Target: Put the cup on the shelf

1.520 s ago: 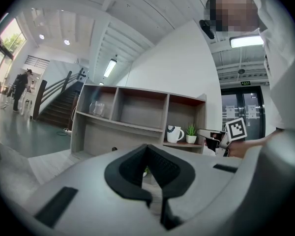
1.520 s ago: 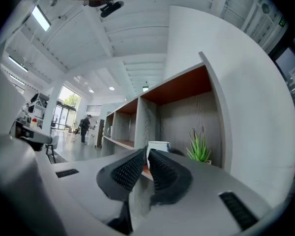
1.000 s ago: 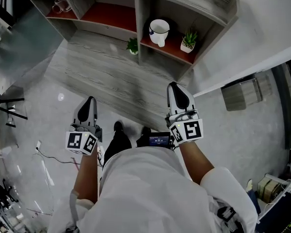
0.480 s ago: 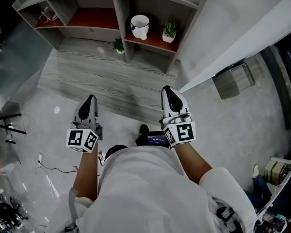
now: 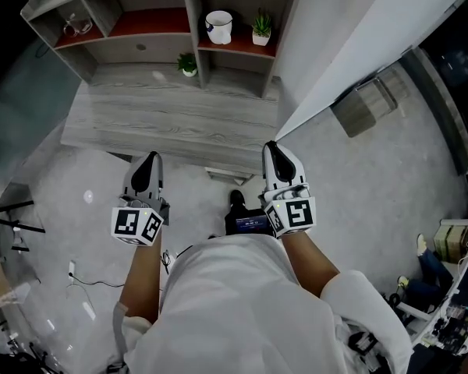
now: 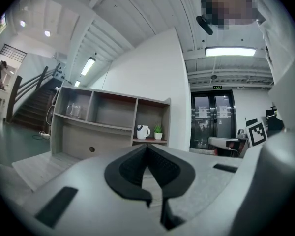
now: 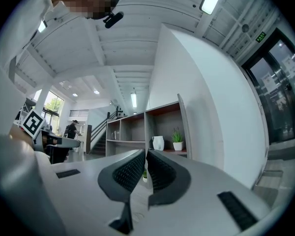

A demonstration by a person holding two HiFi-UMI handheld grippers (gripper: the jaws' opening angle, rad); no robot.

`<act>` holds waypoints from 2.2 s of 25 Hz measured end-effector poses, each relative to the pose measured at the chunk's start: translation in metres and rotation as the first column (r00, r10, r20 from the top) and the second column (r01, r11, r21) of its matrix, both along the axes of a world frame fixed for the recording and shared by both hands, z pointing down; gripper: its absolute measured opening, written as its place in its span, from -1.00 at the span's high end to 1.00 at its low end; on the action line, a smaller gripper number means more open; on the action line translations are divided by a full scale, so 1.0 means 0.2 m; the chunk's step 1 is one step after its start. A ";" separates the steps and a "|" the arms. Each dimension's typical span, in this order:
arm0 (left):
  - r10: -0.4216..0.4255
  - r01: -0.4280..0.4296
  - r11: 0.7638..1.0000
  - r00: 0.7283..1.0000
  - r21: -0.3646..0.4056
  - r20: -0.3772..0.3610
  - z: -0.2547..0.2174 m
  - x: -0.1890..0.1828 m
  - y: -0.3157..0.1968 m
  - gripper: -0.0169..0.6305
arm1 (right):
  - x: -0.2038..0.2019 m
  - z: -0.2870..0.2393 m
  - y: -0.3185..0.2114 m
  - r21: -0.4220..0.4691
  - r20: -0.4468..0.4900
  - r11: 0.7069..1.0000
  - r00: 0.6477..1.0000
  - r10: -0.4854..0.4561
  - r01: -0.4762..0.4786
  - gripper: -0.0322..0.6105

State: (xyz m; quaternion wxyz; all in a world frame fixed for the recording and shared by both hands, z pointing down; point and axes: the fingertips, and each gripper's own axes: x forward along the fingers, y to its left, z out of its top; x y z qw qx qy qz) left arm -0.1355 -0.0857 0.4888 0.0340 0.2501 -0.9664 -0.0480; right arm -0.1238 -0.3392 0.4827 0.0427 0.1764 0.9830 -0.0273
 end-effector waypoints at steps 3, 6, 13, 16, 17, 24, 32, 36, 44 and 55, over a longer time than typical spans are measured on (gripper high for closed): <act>-0.009 0.009 1.000 1.000 0.001 0.009 0.01 0.16 0.10 0.93 | 0.15 0.01 0.08 0.008 -0.001 1.000 1.000 0.006 -0.006 0.77; -0.020 0.020 1.000 1.000 0.011 0.004 0.05 0.32 0.17 0.93 | 0.31 0.01 0.14 0.030 0.001 1.000 1.000 0.007 -0.007 0.77; 0.008 -0.008 1.000 1.000 0.019 -0.017 0.11 0.60 0.19 0.93 | 0.64 0.00 0.19 0.097 0.001 0.995 1.000 0.021 -0.021 0.77; 0.005 -0.005 1.000 1.000 0.020 -0.007 0.12 0.67 0.16 0.93 | 0.73 0.02 0.17 0.084 -0.013 0.996 1.000 0.025 -0.024 0.77; 0.004 -0.004 1.000 1.000 0.022 -0.006 0.12 0.69 0.15 0.93 | 0.75 0.02 0.15 0.078 -0.015 0.997 1.000 0.020 -0.019 0.77; -0.019 0.019 1.000 1.000 0.009 0.002 0.04 0.79 0.06 0.93 | 0.75 0.18 0.06 0.080 -0.101 0.997 0.995 -0.011 0.020 0.77; -0.012 0.012 0.999 1.000 -0.044 0.016 0.04 0.96 -0.18 0.93 | 0.93 0.09 -0.10 0.067 -0.068 0.995 0.995 -0.068 0.073 0.78; -0.016 0.016 1.000 1.000 -0.027 -0.003 0.09 1.05 -0.27 0.93 | 0.98 0.09 -0.16 0.068 -0.056 0.994 0.995 -0.080 0.084 0.78; -0.030 0.030 0.999 1.000 -0.030 0.007 0.07 1.14 -0.34 0.92 | 1.04 0.08 -0.24 0.023 -0.054 0.995 0.994 -0.097 0.098 0.78; -0.052 0.054 0.995 0.998 -0.083 0.028 0.06 1.23 -0.35 0.93 | 1.09 0.10 -0.25 -0.004 -0.063 0.993 0.991 -0.118 0.118 0.78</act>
